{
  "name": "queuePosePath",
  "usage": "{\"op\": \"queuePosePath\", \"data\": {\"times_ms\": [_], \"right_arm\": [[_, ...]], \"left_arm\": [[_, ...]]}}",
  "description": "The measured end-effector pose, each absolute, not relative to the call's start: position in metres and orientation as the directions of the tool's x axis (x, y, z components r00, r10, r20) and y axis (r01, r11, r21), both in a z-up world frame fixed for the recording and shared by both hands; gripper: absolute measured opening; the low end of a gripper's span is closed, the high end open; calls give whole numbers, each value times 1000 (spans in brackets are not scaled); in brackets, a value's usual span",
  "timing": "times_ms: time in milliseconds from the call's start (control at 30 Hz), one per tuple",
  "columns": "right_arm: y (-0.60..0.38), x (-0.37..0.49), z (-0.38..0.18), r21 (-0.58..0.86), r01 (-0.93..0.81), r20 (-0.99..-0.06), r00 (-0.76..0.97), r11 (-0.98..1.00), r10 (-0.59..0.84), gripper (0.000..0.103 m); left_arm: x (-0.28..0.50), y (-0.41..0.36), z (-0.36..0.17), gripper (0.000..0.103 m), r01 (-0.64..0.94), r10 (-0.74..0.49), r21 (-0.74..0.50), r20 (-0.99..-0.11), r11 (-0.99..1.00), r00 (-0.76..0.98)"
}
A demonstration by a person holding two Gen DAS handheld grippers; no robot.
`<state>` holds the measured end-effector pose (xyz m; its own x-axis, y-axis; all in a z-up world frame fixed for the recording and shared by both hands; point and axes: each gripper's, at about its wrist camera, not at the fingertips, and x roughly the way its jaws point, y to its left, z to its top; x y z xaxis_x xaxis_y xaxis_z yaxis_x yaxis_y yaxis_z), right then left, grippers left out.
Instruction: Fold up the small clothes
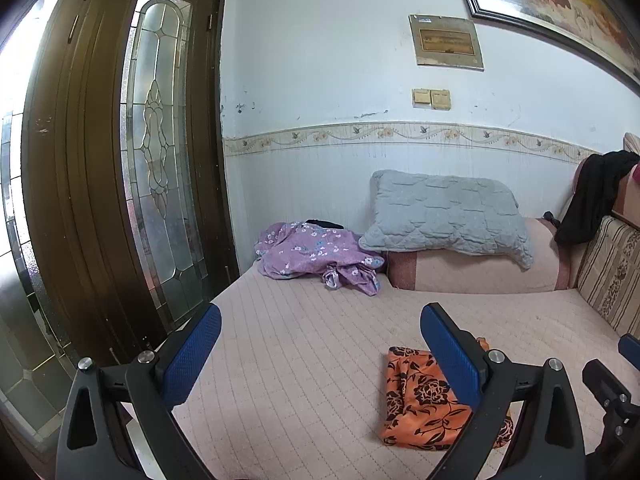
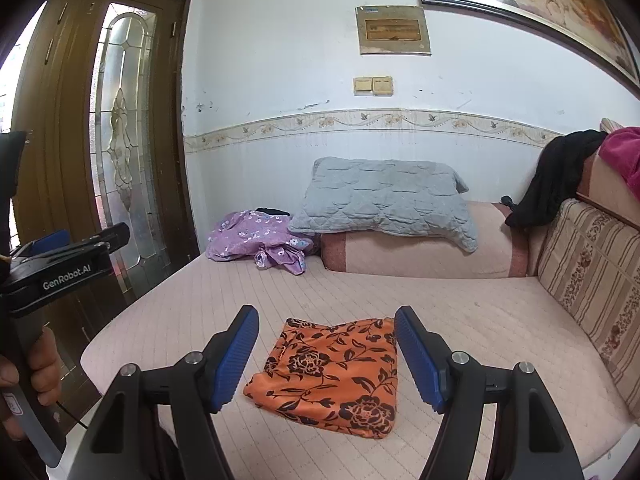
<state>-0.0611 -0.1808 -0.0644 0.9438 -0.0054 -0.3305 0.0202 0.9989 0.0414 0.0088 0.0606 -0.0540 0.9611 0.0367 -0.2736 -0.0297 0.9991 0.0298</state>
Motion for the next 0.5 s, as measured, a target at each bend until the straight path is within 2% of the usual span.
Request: {"op": "queuePosePath", "data": {"times_ms": [500], "right_arm": [[-176,-44,-57,39,12,-305,952,999,1,74]], "left_arm": [[23,65,-45,100,-13,15,9,-267,1000,964]]}}
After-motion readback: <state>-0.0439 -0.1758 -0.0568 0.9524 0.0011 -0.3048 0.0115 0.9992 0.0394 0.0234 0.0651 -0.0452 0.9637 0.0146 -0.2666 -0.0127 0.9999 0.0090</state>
